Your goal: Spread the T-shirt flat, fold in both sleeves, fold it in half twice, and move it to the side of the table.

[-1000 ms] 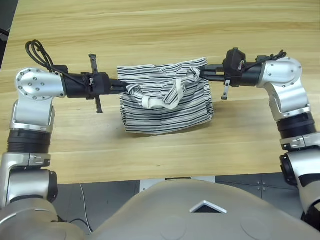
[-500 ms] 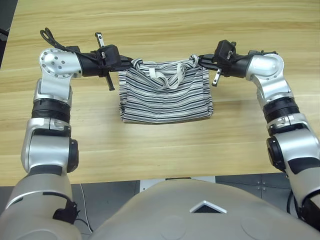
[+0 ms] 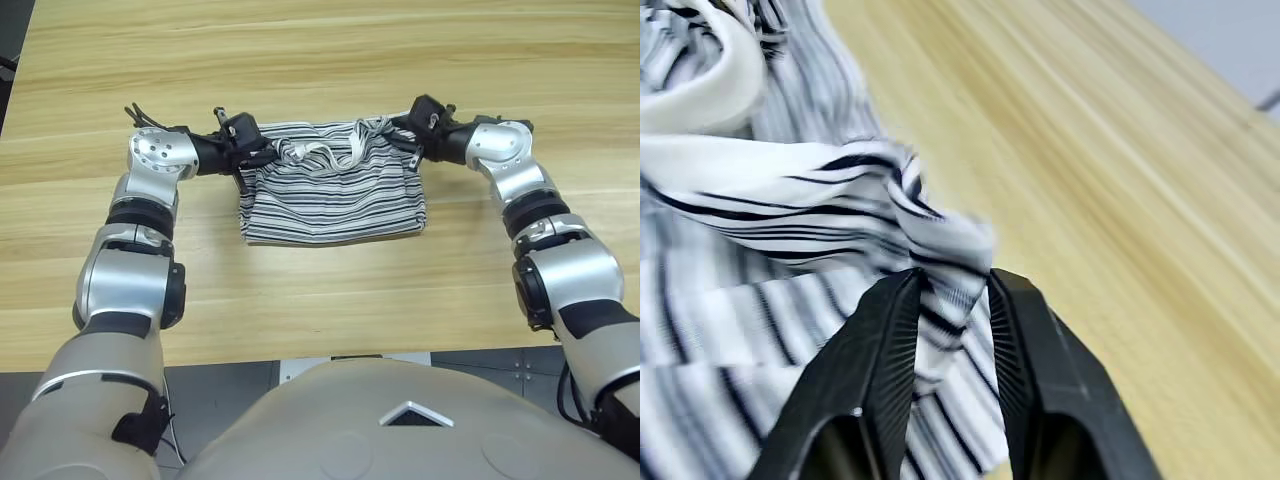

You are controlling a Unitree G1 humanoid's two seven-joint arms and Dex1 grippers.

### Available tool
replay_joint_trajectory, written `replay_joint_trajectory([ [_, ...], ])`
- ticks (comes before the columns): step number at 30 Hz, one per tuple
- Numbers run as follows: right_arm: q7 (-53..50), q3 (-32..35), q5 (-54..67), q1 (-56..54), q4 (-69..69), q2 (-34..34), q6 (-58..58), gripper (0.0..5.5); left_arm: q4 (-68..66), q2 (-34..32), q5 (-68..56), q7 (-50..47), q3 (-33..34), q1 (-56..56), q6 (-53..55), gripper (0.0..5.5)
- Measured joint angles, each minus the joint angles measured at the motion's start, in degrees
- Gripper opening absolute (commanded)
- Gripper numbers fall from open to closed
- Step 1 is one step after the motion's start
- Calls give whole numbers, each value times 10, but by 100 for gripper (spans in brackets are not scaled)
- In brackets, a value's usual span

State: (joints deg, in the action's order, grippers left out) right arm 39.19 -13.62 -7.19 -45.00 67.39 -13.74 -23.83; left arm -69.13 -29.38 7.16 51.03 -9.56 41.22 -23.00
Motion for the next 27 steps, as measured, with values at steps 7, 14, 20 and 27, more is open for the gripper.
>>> replay_joint_trajectory([
  [7, -122, 13, -28, -22, 53, 5, 38, 297, -40, -3, 2, -117, 31, 40, 96, 256],
  [14, -137, 18, -49, -25, 59, 18, 4, 368, 30, -2, -27, -105, 53, 32, -26, 294],
  [20, -138, 33, -39, -26, 41, 25, -64, 368, 315, 31, -103, -51, 52, -63, -81, 294],
  [27, -145, -14, -105, -23, 47, 20, -60, 368, 364, -2, -7, -66, -1, -135, -34, 294],
])
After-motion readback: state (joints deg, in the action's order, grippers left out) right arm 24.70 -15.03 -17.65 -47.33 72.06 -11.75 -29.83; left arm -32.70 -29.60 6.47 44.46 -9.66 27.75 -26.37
